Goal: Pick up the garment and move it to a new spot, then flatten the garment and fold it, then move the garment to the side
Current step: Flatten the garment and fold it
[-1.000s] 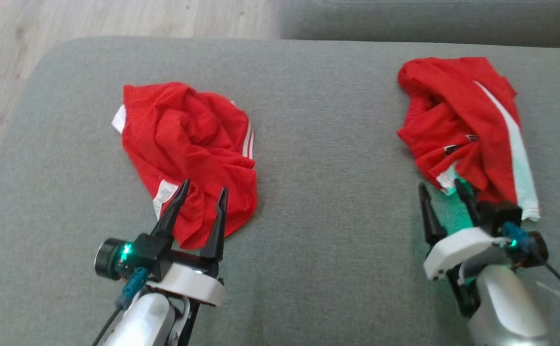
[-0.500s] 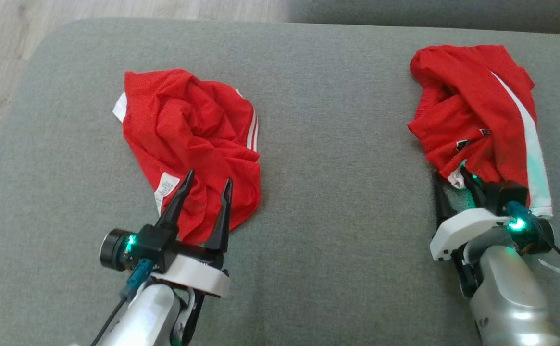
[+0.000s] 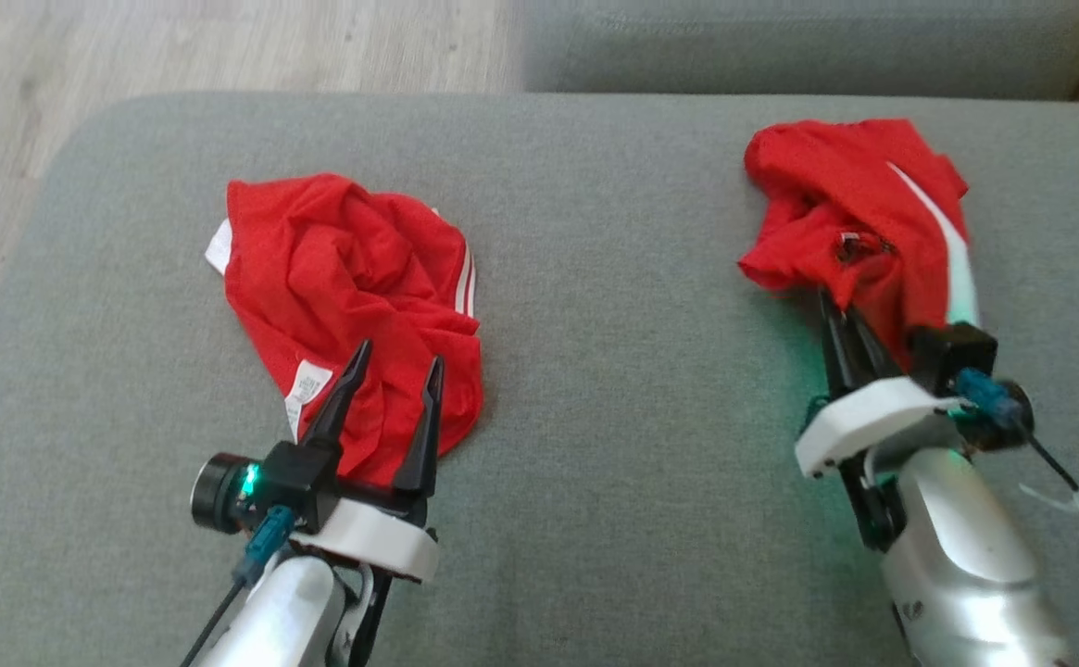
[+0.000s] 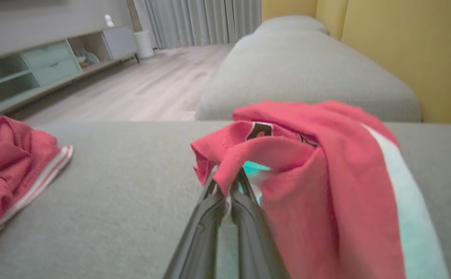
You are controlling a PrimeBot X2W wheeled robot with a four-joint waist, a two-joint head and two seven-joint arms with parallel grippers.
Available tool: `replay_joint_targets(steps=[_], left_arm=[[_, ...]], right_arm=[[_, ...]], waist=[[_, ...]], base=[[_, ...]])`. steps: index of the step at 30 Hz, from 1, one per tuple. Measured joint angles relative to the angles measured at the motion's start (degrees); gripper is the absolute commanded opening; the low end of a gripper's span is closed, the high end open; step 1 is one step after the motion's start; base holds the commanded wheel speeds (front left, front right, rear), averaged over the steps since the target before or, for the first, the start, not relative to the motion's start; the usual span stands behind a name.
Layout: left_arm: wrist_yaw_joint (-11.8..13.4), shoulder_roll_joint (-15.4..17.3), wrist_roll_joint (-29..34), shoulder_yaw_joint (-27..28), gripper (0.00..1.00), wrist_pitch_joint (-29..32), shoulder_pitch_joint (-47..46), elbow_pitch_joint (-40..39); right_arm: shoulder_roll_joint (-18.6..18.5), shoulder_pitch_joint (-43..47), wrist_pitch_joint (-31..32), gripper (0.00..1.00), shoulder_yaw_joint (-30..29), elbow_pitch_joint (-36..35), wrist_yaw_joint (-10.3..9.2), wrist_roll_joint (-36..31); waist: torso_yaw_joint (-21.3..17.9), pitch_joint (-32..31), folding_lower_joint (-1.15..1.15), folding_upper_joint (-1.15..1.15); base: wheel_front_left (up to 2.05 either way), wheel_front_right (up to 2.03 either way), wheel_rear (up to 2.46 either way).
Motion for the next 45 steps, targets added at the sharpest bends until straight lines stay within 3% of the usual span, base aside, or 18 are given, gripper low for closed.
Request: replay_joint_targets(steps=[9,16,20,23,26,36,41,45], left_arm=[[0.1,0.0,0.0,0.3,1.0,0.0,1.8,-0.2],[0.1,-0.1,0.0,0.7,1.0,0.0,3.0,-0.8],[0.4,-0.1,0.0,1.0,1.0,-0.1,3.9,-0.8],[0.5,-0.2,0.0,1.2,1.0,-0.1,5.2,-0.8],[0.5,-0.3,0.0,1.3,1.0,-0.1,5.9,-0.8],[0.8,0.0,0.0,2.0,1.0,-0.1,7.3,-1.2],[1.0,0.0,0.0,1.9,1.0,-0.1,7.3,-1.3],[1.1,-0.1,0.0,1.9,1.0,-0.1,7.4,-1.7]], right_arm=[[0.0,-1.2,0.1,0.0,2.1,-9.6,0.0,0.2],[-0.7,-12.7,4.0,0.0,-3.0,-14.8,0.0,-2.2],[-3.0,-17.3,6.3,0.0,-7.8,-15.0,0.0,-2.4],[-5.0,-18.9,14.6,0.0,-10.0,-10.3,0.0,-2.5],[-6.2,-17.6,15.3,0.0,-6.1,-8.1,0.0,-4.1],[-4.2,-22.5,14.8,0.0,7.5,-7.0,0.0,2.3],[-3.5,-25.2,14.2,0.0,7.3,-7.9,0.0,4.7],[-4.8,-22.6,15.1,0.0,2.5,-7.1,0.0,5.0]], waist=[[-0.1,-2.8,0.0,0.0],[1.4,-4.8,0.0,0.0],[2.2,-6.0,0.0,0.0],[2.8,-7.2,-0.01,0.0],[3.6,-8.1,0.0,0.0],[3.0,-9.3,0.0,0.0],[2.0,-9.4,0.0,0.0],[1.3,-9.5,0.0,0.0]], base=[[0.0,0.0,0.0],[0.0,0.0,0.0],[0.0,0.0,0.0],[0.0,0.0,0.0],[0.0,0.0,0.0],[0.0,0.0,0.0],[0.0,0.0,0.0],[0.0,0.0,0.0]])
